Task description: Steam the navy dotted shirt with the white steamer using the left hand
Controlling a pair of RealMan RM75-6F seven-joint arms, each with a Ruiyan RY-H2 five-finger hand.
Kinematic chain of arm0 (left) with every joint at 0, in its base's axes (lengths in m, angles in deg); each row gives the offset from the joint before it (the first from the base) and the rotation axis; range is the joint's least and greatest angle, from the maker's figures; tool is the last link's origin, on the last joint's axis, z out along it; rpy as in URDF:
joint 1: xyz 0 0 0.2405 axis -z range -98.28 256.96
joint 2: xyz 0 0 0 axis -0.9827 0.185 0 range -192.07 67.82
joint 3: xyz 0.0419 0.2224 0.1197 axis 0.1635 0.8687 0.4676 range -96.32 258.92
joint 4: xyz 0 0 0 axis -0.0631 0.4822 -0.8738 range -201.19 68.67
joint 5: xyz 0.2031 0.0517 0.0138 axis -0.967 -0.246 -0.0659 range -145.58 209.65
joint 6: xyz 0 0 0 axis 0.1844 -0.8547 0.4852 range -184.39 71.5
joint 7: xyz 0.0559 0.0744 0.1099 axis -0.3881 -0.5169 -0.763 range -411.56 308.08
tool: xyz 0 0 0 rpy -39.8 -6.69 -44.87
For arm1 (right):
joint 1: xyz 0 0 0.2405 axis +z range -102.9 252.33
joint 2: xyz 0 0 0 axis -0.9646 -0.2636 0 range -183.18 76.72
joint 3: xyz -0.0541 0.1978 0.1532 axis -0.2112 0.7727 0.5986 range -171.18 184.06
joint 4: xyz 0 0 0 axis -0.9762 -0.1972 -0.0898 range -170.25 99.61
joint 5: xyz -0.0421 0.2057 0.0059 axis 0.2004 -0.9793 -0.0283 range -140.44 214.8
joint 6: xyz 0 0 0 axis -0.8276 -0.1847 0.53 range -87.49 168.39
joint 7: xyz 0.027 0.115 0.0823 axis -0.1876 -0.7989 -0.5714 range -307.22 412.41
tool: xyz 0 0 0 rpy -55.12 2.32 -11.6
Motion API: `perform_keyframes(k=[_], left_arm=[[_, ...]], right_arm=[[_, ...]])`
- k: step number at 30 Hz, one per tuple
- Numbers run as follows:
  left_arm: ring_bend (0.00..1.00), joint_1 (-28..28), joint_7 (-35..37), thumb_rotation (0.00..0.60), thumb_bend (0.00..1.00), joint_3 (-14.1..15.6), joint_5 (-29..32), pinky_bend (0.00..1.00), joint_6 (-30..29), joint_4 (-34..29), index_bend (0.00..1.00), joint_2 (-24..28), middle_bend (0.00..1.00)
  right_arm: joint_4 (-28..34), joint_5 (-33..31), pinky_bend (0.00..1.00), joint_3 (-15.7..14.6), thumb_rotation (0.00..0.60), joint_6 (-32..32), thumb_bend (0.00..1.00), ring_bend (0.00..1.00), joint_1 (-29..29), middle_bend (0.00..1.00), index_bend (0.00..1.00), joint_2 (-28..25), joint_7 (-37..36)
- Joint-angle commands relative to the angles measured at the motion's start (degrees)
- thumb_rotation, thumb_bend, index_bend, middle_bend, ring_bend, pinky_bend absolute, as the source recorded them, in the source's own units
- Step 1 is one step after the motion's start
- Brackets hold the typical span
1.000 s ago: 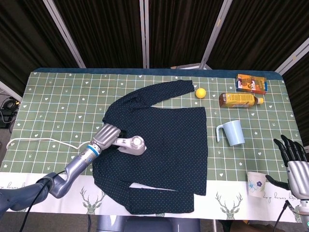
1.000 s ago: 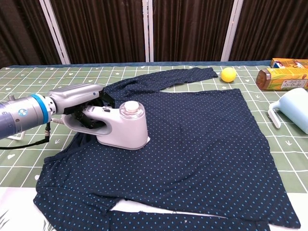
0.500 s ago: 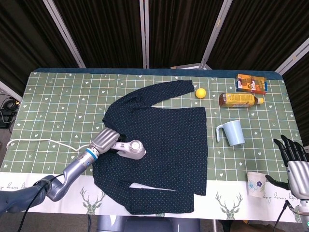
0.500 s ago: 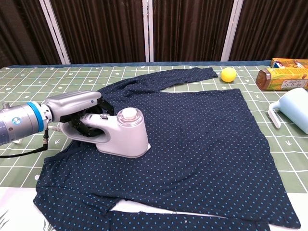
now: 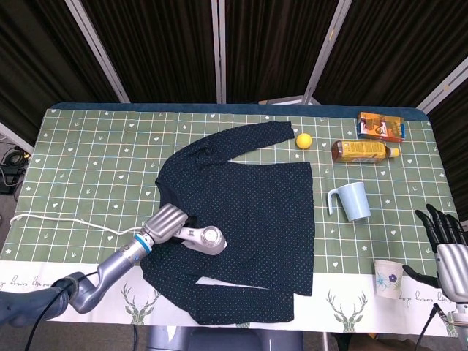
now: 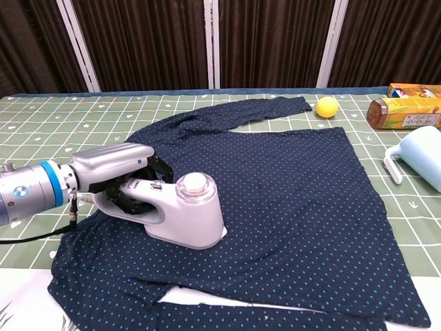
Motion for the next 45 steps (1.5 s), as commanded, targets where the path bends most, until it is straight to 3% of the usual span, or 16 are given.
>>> perform_keyframes(k=[1,18,45], left_arm=[[0.78,-0.1,-0.1,0.6,0.69,0.3,-0.6,1.0,-0.4,-0.6,0.92,0.0,0.83],[0.78,-0.3,0.4,0.6,0.69,2.5,-4.0,1.0,-1.7,-3.0,0.92,0.8,0.83],[0.78,-1.9,2.0,0.6,0.69,0.8,-1.5,1.0,-3.0,3.1,0.92,2.4,0.83]], right_arm=[[0.0,0.0,0.0,0.0,0.6,0.0,0.0,0.0,0.0,0.0,0.0,0.0,0.0],[0.1,-0.1,0.0,0.0,0.6,0.1,0.0,0.0,0.0,0.0,0.0,0.0,0.2],[0.4,0.2,0.0,-0.2,0.6,0.0,0.0,0.0,0.0,0.0,0.0,0.2,1.1]])
